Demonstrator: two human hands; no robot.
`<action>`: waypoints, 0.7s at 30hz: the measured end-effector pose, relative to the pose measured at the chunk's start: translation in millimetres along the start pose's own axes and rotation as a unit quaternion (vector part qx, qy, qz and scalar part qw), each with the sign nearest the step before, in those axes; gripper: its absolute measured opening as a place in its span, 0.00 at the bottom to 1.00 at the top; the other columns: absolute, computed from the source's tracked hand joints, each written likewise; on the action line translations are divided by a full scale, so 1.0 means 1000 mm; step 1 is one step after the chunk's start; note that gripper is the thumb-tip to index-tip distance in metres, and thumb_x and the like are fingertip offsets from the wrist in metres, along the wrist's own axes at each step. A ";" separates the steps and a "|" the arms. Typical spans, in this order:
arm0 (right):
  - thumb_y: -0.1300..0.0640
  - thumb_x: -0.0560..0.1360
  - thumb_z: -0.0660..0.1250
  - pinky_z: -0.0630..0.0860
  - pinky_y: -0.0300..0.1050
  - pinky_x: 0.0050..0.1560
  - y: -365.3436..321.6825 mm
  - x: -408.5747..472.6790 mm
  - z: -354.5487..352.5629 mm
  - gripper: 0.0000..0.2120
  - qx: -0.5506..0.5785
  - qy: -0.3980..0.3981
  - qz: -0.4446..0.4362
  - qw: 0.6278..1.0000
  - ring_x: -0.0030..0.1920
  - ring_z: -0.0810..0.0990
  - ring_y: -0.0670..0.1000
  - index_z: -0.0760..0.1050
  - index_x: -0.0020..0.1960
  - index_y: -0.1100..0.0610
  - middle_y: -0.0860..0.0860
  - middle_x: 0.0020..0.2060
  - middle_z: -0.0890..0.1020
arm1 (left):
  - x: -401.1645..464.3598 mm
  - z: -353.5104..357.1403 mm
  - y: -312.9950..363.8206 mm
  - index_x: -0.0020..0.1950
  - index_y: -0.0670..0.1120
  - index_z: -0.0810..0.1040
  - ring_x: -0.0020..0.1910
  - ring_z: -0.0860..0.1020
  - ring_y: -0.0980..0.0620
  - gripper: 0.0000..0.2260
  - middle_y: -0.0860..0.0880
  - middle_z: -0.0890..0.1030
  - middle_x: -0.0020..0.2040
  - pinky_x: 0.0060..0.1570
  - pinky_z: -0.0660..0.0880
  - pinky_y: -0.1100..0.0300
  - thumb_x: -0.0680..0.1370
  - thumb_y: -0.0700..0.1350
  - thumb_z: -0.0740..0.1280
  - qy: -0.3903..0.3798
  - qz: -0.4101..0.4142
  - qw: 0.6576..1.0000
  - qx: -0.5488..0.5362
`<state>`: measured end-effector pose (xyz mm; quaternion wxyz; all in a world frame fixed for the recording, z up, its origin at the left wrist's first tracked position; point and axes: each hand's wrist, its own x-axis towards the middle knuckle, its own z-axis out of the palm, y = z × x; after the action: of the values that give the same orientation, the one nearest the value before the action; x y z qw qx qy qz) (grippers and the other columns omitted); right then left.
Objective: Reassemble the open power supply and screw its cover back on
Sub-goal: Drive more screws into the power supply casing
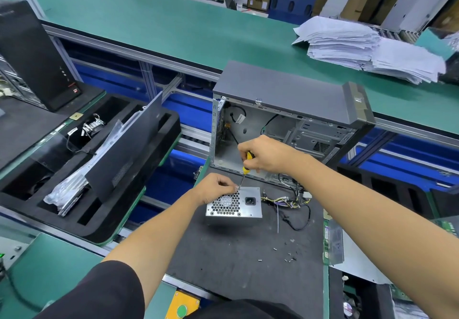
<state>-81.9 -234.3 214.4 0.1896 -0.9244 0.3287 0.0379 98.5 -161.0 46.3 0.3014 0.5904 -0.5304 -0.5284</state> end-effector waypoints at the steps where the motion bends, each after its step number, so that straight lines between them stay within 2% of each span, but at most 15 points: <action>1: 0.57 0.73 0.66 0.61 0.32 0.23 0.000 0.000 0.000 0.06 0.007 0.000 0.002 1.000 0.25 0.76 0.38 0.72 0.39 0.49 0.45 0.25 0.78 | 0.000 0.000 0.000 0.47 0.48 0.88 0.50 0.84 0.56 0.02 0.54 0.88 0.47 0.55 0.78 0.60 0.76 0.42 0.76 0.001 -0.002 1.000 -0.003; 4: 0.56 0.73 0.64 0.61 0.31 0.21 0.002 0.000 0.001 0.05 0.024 0.003 0.010 1.000 0.24 0.77 0.40 0.72 0.39 0.50 0.37 0.28 0.80 | 0.000 0.000 0.000 0.47 0.48 0.88 0.52 0.83 0.50 0.02 0.53 0.88 0.47 0.59 0.79 0.55 0.77 0.41 0.76 -0.004 -0.003 1.000 -0.004; 9: 0.56 0.73 0.65 0.64 0.37 0.26 0.005 0.001 0.002 0.05 0.027 0.004 0.021 0.999 0.25 0.78 0.41 0.72 0.38 0.49 0.48 0.25 0.80 | 0.000 -0.002 0.000 0.49 0.47 0.88 0.49 0.82 0.51 0.03 0.51 0.88 0.47 0.58 0.79 0.54 0.77 0.43 0.75 -0.011 -0.009 1.000 -0.003; 13: 0.56 0.73 0.65 0.66 0.39 0.28 0.007 0.000 0.002 0.06 0.032 0.003 0.029 0.999 0.25 0.79 0.42 0.72 0.38 0.49 0.47 0.25 0.80 | -0.001 -0.003 0.001 0.48 0.49 0.88 0.45 0.82 0.53 0.02 0.52 0.87 0.43 0.53 0.79 0.54 0.77 0.44 0.76 -0.015 -0.011 1.000 -0.005; 15: 0.56 0.73 0.65 0.66 0.39 0.28 0.007 0.000 0.002 0.06 0.033 0.002 0.029 0.999 0.25 0.79 0.42 0.72 0.38 0.49 0.47 0.24 0.80 | -0.002 -0.004 0.002 0.50 0.48 0.88 0.44 0.83 0.52 0.03 0.49 0.87 0.44 0.51 0.80 0.54 0.77 0.45 0.76 -0.025 -0.017 1.000 -0.007; 19: 0.56 0.73 0.64 0.66 0.39 0.28 0.009 0.000 0.002 0.06 0.029 0.010 0.023 0.999 0.24 0.78 0.41 0.71 0.38 0.49 0.36 0.29 0.80 | -0.001 -0.005 0.004 0.50 0.48 0.88 0.45 0.84 0.50 0.07 0.46 0.88 0.46 0.53 0.81 0.50 0.74 0.48 0.79 -0.031 -0.024 0.999 -0.007; 21: 0.56 0.73 0.64 0.67 0.39 0.28 0.009 0.001 0.002 0.06 0.026 0.010 0.021 0.999 0.24 0.78 0.41 0.71 0.38 0.49 0.36 0.28 0.80 | -0.001 -0.005 0.006 0.49 0.49 0.88 0.45 0.84 0.51 0.08 0.47 0.88 0.46 0.55 0.81 0.50 0.73 0.49 0.80 -0.032 -0.030 0.999 -0.015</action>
<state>-86.4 -240.8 209.1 0.2093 -0.9126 0.3504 0.0237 101.4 -163.0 53.4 0.2765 0.5844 -0.5141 -0.5637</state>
